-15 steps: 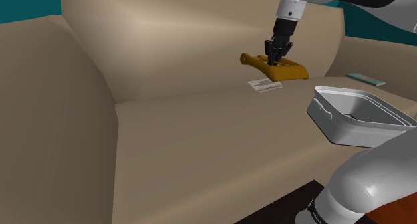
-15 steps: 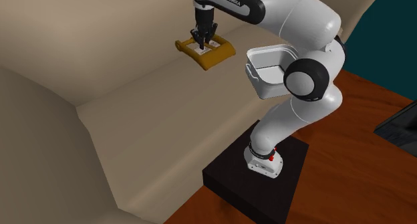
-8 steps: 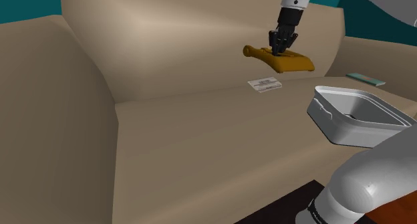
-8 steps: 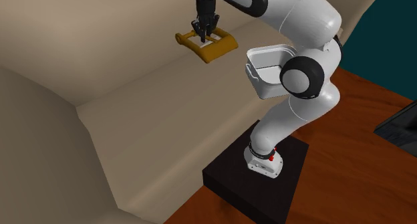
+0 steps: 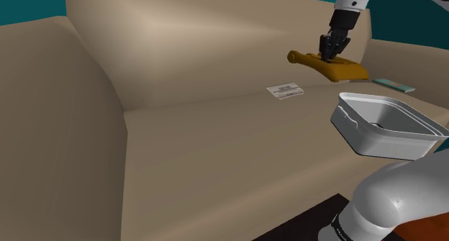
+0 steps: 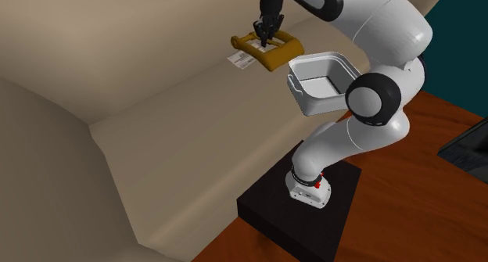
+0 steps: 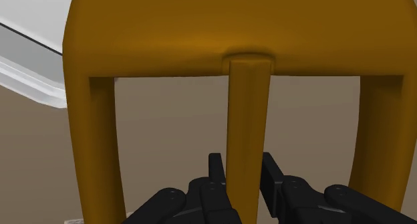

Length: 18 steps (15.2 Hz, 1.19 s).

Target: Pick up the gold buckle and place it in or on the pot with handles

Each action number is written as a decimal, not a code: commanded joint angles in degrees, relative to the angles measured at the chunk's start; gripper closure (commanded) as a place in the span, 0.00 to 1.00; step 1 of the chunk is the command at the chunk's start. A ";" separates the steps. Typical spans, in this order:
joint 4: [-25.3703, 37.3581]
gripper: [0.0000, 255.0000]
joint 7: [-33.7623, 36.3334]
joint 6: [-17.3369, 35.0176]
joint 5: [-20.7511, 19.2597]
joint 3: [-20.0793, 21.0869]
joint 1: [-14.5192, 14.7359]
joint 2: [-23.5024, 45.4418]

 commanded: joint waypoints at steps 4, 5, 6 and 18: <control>-2.90 1.00 -5.87 -1.56 -2.78 -3.96 -1.77 -4.82; -3.21 1.00 -7.11 -1.91 -3.40 -4.83 -2.11 -5.58; -3.46 1.00 -8.36 -2.27 -4.05 -5.71 -2.45 -6.29; -1.40 1.00 -24.69 -6.12 -12.59 -17.87 -5.35 -10.64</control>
